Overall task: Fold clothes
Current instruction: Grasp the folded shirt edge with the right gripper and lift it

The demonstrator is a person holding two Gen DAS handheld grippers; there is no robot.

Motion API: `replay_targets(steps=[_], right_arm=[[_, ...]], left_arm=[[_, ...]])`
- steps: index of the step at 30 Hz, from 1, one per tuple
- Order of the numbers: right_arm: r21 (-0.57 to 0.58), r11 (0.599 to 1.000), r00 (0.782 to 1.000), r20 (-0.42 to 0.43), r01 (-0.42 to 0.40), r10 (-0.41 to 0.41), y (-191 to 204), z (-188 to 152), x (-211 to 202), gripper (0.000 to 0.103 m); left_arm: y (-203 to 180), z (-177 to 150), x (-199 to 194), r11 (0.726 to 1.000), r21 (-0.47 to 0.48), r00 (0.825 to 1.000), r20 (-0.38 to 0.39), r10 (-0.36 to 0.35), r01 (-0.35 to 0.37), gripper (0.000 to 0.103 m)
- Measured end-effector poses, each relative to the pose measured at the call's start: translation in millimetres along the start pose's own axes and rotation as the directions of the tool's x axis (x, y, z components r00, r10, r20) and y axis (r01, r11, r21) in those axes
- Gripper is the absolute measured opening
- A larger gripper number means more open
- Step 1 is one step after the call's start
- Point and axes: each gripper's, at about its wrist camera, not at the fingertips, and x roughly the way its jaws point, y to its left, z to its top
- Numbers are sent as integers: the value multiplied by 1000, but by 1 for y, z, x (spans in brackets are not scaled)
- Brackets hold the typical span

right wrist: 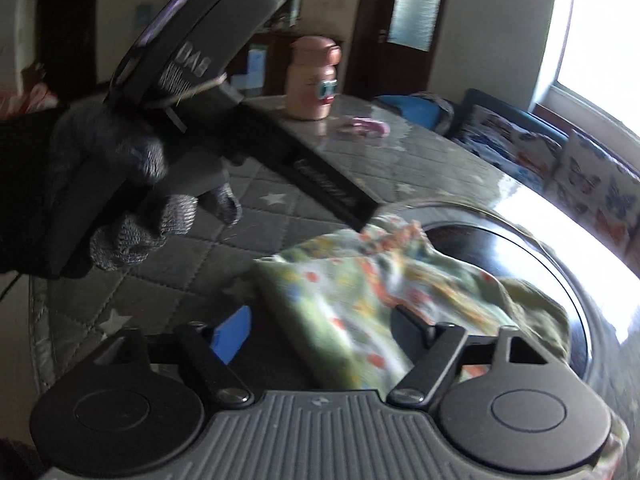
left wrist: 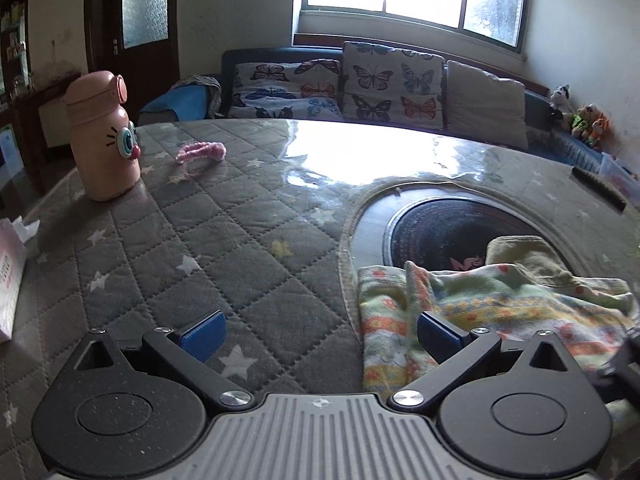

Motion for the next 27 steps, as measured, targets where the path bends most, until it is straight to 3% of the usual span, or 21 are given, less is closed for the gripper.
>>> replay_targets(steps=[6,8,11,15,20,24,27], right_arm=[[-61,998,1000,-14,11,-12,16,5,15,35],[-38,999,1000,-8,23,-24,14,7,14,22],[9,1000,1000,13,14,-14,7,9,5,12],[52,999,999,52,7,-9,1,10,-11,10],[68,997,995,95,-21,15,-4,5,-38,9],[59,996,992,113,-61,54,-1,-5,-57,9],[46,995,989,123,-83,77,4,-9,-67,9]], left_arm=[[8,-3,-1,994,-74,996,-32,-81,79,103],[11,-3,0,988,-103,992,-53,-117,111,103],[10,-5,1,982,-125,986,-72,-150,140,103],[9,-5,-2,966,-174,973,-92,-211,192,102],[6,-10,-5,922,-264,940,-119,-321,282,97],[4,-19,-6,900,-319,928,-127,-351,296,81],[7,-25,-9,879,-359,919,-119,-375,313,57]])
